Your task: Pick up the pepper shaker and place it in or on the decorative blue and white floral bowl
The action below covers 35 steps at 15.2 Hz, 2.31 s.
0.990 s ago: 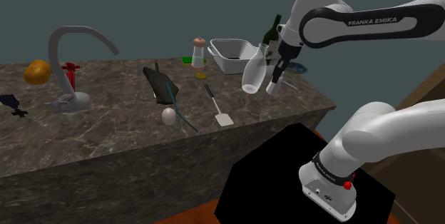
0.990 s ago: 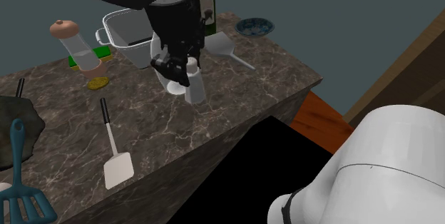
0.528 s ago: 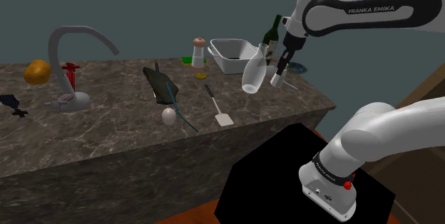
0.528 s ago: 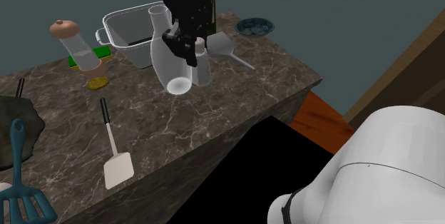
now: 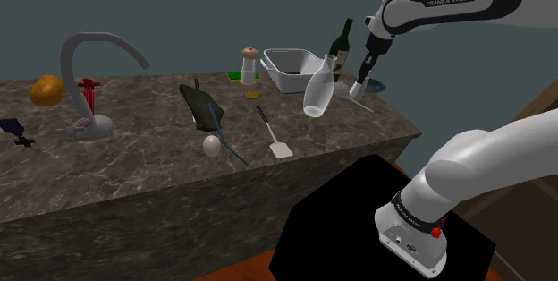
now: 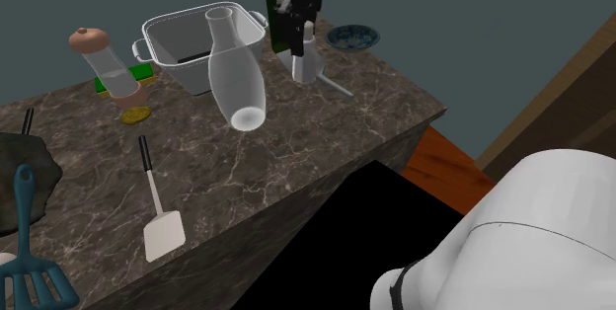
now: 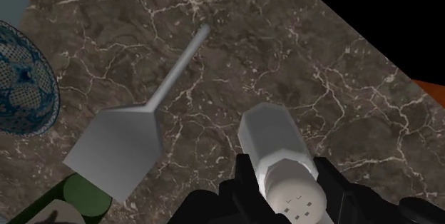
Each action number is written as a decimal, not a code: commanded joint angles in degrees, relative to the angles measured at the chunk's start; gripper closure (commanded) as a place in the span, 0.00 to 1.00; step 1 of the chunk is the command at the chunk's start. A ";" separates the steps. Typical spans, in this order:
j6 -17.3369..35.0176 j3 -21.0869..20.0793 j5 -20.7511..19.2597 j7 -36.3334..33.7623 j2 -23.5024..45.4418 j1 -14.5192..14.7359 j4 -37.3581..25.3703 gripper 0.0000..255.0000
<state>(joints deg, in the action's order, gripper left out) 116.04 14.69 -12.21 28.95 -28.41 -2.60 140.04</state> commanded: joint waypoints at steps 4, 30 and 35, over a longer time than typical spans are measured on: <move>1.19 5.55 0.21 7.22 7.41 -1.21 -7.13 1.00; -2.98 18.01 23.53 40.03 50.66 -14.08 -51.30 1.00; 0.50 17.69 24.13 40.41 51.45 -14.03 -48.48 1.00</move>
<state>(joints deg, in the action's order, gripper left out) 115.75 32.47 11.67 69.15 22.69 -16.52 91.12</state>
